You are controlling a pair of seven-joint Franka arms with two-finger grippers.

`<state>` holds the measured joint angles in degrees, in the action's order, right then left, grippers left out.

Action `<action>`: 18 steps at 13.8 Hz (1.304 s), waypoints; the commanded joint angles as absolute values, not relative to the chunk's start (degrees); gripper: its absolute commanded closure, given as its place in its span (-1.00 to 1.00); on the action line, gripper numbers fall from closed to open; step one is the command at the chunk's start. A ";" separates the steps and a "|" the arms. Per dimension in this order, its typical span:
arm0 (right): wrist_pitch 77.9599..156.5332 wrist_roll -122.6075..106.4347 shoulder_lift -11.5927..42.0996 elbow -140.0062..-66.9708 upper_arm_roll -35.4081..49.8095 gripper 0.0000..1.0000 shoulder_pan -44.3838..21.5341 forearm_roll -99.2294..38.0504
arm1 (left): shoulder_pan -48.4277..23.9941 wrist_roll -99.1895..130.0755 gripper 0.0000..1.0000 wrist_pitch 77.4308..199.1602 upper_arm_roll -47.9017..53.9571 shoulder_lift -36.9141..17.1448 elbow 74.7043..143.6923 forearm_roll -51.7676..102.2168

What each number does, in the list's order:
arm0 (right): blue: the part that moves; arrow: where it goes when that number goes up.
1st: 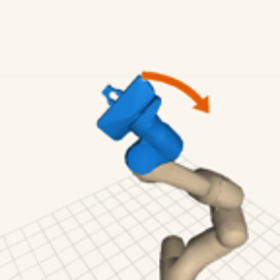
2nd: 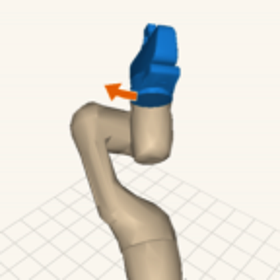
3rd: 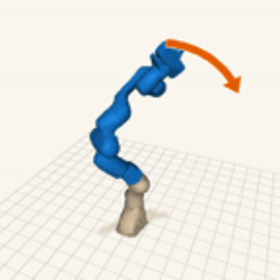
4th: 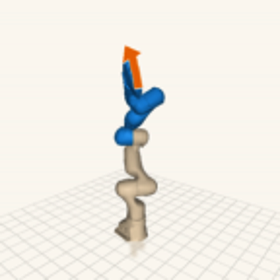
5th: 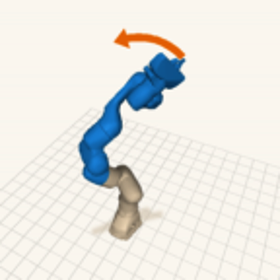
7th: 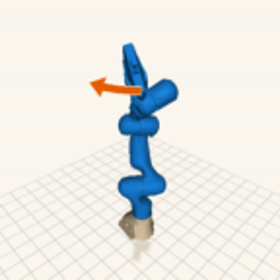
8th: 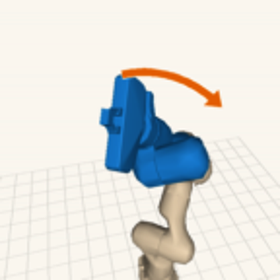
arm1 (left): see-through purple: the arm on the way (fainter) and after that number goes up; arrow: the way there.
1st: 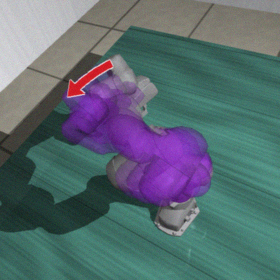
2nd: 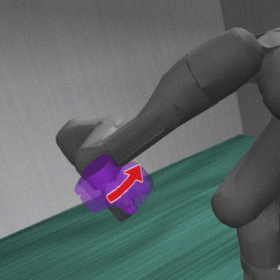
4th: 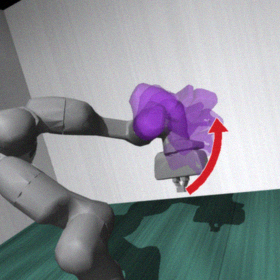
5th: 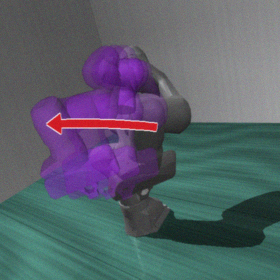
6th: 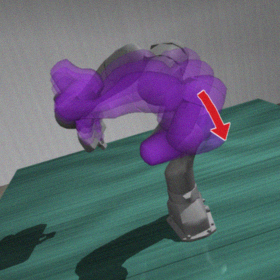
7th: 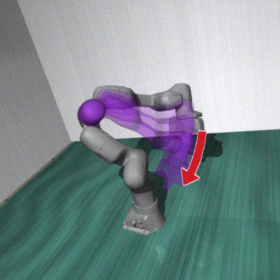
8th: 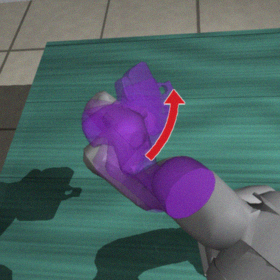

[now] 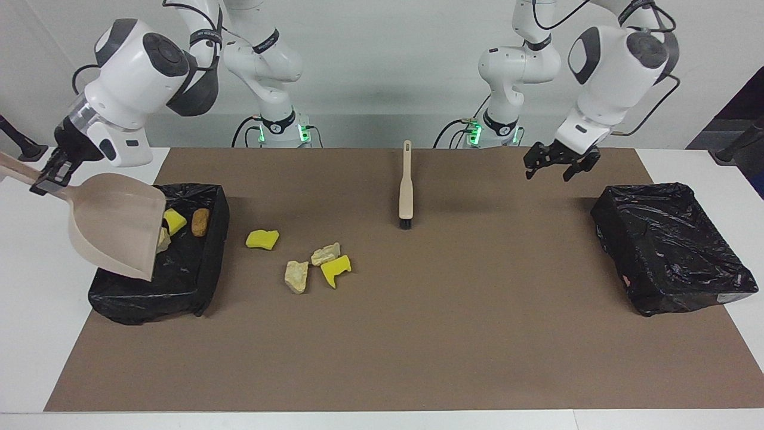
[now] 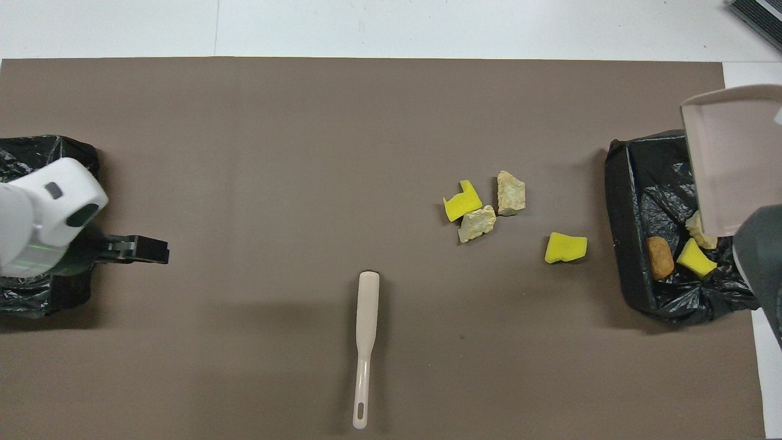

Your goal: Sweep and dump trash in bin

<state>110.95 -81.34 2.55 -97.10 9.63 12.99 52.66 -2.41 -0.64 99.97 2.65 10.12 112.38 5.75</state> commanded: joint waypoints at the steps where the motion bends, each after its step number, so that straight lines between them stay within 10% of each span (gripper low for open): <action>1: 107.76 -71.67 3.60 -94.84 10.02 1.00 8.90 45.37 | 0.96 -3.34 -1.00 96.24 3.43 9.05 106.19 4.66; 7: 107.32 -41.71 6.66 -92.83 10.11 1.00 -1.90 28.57 | 0.88 -3.52 -1.00 83.94 3.52 -0.78 85.19 -0.17; 18: 102.65 20.78 32.32 -67.07 10.11 1.00 -20.73 15.57 | 0.09 -4.39 -1.00 87.10 3.60 0.88 88.33 0.09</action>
